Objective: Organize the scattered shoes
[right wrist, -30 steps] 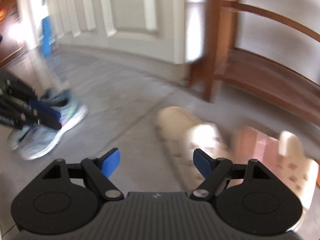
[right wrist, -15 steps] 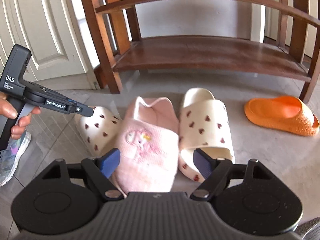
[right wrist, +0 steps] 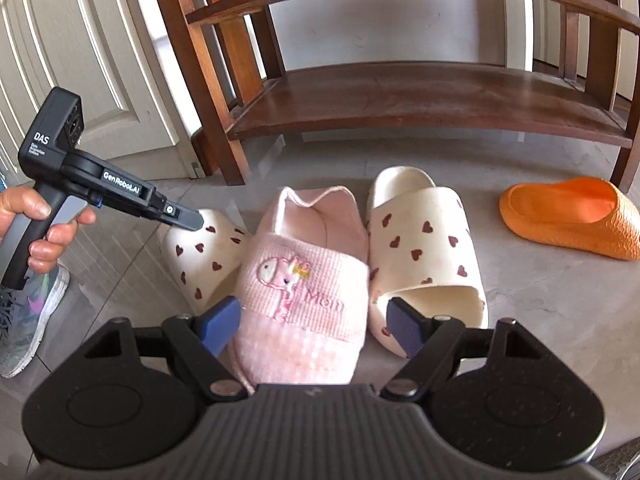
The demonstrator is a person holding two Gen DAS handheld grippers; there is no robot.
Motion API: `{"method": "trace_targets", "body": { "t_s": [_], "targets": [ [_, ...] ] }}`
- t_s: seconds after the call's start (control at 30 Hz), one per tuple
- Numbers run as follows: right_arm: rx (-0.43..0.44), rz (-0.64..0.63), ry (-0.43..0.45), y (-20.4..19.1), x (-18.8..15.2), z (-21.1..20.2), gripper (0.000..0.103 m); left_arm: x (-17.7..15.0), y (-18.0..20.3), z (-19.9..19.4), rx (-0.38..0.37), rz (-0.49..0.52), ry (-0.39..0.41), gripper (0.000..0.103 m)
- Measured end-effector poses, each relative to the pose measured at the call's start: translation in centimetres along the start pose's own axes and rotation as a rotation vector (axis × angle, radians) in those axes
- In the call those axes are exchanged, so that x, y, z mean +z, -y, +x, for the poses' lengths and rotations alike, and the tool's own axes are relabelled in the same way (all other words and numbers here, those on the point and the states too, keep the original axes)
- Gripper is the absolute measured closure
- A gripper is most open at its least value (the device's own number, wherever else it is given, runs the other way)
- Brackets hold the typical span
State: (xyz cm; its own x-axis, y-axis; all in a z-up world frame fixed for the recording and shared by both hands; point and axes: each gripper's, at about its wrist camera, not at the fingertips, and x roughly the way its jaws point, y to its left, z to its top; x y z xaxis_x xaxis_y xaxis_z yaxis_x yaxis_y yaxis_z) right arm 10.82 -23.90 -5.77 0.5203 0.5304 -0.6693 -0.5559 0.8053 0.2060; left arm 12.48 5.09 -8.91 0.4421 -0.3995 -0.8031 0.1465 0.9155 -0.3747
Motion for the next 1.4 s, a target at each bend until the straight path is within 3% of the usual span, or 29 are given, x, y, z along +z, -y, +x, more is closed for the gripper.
{"method": "trace_targets", "body": {
  "t_s": [0.1, 0.13, 0.17, 0.2, 0.23, 0.37, 0.53, 0.73, 1.17, 1.4],
  "targets": [
    [-0.003, -0.005, -0.009, -0.3, -0.2, 0.1, 0.021, 0.0, 0.1, 0.9, 0.002, 0.017, -0.021, 0.076],
    [-0.002, -0.003, -0.011, -0.4, -0.2, 0.2, 0.021, 0.1, 0.0, 1.5, 0.002, 0.003, -0.032, 0.065],
    [-0.001, -0.002, -0.014, -0.4, -0.2, 0.4, 0.021, 0.2, -0.1, 2.0, 0.007, -0.013, -0.039, 0.061],
    [0.001, 0.0, -0.016, -0.5, -0.2, 0.5, 0.021, 0.3, -0.3, 2.2, 0.002, -0.02, -0.035, 0.064],
    [0.002, 0.002, -0.018, -0.6, -0.3, 0.7, 0.021, 0.3, -0.3, 2.4, -0.007, -0.021, -0.026, 0.075],
    [0.013, 0.011, -0.011, -0.8, -0.1, 0.9, 0.021, 0.4, 0.2, 2.6, -0.059, 0.02, -0.012, 0.084],
    [0.013, 0.025, 0.002, -1.0, 0.2, 0.9, 0.021, -1.1, -0.1, 0.8, -0.123, 0.105, -0.014, 0.085],
    [0.02, 0.011, 0.011, -2.1, 0.3, 0.8, 0.021, -4.3, 0.5, -2.6, -0.168, 0.225, -0.093, 0.086],
    [0.058, -0.038, 0.017, -4.5, -0.1, 0.6, 0.021, -9.3, 1.7, -5.0, -0.197, 0.243, -0.125, 0.088],
    [0.068, -0.072, 0.012, -5.1, -0.5, 0.3, 0.021, -11.3, 4.2, -4.8, -0.271, 0.403, -0.26, 0.088]
  ]
}}
